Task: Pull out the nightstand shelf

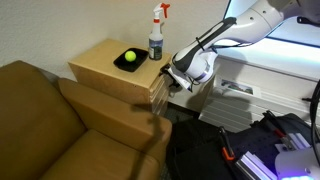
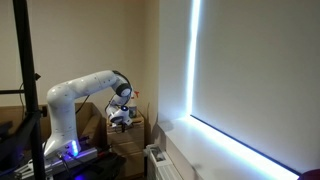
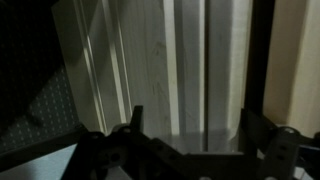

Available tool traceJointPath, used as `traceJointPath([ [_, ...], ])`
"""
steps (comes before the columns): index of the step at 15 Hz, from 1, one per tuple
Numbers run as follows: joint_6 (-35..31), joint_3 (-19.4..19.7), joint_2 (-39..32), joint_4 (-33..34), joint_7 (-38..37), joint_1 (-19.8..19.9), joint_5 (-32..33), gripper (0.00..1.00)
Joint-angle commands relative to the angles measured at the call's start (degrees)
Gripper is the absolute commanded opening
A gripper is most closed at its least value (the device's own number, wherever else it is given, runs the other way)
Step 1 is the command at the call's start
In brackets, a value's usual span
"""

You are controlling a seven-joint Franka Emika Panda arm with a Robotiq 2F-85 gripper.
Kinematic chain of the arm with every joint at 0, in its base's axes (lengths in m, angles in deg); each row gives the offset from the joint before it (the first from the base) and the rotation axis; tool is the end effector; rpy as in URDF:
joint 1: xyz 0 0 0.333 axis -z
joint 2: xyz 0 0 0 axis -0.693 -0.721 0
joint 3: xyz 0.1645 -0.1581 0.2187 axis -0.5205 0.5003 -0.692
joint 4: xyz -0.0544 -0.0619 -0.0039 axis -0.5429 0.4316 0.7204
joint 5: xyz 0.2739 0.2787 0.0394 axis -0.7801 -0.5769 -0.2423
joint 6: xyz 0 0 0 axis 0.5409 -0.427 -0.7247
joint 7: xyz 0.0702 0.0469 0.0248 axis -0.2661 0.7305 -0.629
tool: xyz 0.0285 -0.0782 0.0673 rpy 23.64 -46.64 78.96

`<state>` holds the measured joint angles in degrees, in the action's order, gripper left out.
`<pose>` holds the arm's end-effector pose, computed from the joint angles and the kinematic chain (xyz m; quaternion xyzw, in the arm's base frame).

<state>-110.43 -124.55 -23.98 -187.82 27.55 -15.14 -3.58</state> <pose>0.5606 0.0980 0.0008 -0.8776 0.3521 -0.1139 0.3049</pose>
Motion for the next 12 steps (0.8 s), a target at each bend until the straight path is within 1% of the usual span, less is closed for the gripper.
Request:
traceJointPath([
  [1,3.22,1.48,-1.39,2.74,0.85,-2.61,-0.87,1.00],
  [3,3.49,3.29,-0.07,2.63,1.28,-3.91,-1.42,1.00],
  [4,3.70,5.07,1.52,2.15,0.89,-5.37,-2.74,1.00],
  [5,3.91,8.34,4.52,1.60,-0.32,-8.53,-5.50,1.00],
  [7,5.88,11.37,8.43,-0.41,-0.09,-10.28,-7.10,1.00],
  [9,7.54,15.32,12.22,-2.26,-0.45,-13.08,-9.73,1.00],
  [12,8.94,21.46,17.67,-6.59,0.08,-15.89,-12.52,1.00],
])
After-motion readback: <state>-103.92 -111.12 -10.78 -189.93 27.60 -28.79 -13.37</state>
